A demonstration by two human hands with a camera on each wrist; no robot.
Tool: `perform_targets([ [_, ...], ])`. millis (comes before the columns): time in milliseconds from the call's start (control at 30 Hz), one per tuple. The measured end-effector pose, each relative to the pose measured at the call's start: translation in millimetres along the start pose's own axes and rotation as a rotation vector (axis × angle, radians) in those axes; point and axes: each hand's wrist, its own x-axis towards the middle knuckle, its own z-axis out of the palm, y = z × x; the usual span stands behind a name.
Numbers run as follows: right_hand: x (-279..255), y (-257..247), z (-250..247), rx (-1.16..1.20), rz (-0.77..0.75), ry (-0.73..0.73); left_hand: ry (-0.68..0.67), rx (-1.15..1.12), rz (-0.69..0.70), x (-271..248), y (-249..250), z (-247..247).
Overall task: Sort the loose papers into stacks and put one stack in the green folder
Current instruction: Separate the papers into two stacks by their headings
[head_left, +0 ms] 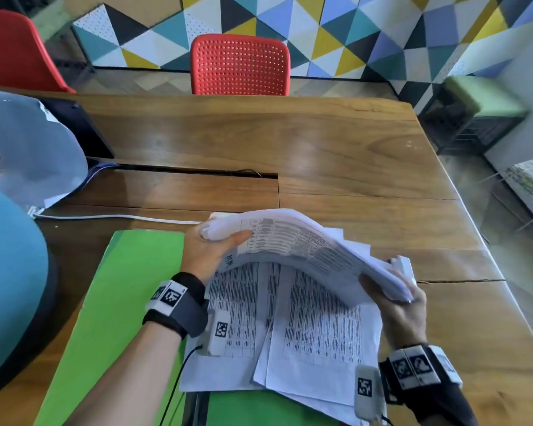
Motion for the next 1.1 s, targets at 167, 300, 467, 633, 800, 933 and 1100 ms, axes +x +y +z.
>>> perform_targets([
  [167,8,-5,-25,0.09,0.074,-0.034,-0.033,-0.014,-0.042,17,1,-10],
  [300,4,8,-7,0.113,0.176,0.037,-0.109,0.039,-0.103,24,-6,-2],
  [467,9,7,20,0.156,0.162,0.172,-0.05,0.021,-0.098,21,-6,17],
  [633,11,4,-3,0.162,0.101,0.19,0.033,-0.05,-0.119,15,-9,-7],
  [800,20,2,15,0.132,0.185,0.166,0.002,-0.022,-0.14,10,-10,12],
  [933,26,7,5,0.199,0.116,0.232,0.043,-0.063,-0.121,15,0,9],
  [1100,19,19,-6,0.187,0.211,0.174,0.021,-0.026,-0.153,19,-6,-3],
])
